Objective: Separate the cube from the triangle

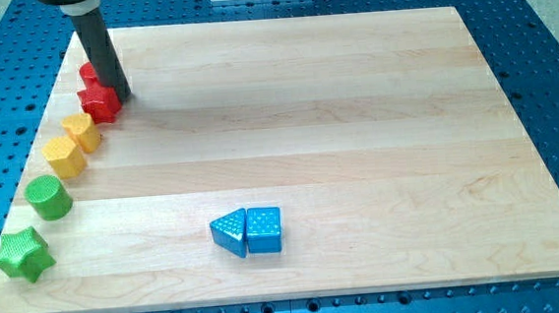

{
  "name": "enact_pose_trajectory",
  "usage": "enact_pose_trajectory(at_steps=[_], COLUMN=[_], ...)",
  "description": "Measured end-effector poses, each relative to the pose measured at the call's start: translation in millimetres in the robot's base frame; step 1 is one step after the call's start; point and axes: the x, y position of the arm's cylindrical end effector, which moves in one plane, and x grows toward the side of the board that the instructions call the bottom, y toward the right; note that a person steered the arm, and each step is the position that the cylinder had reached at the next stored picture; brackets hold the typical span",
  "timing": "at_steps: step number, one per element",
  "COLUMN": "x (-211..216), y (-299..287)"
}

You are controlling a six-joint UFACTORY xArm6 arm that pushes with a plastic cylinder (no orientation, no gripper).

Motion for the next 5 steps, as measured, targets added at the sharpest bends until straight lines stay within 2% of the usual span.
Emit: enact_pose_trajectory(at_steps=[1,3,4,5], x=[9.6,162.7,246.2,265.2], y=[56.5,243.7,266.7,186.3])
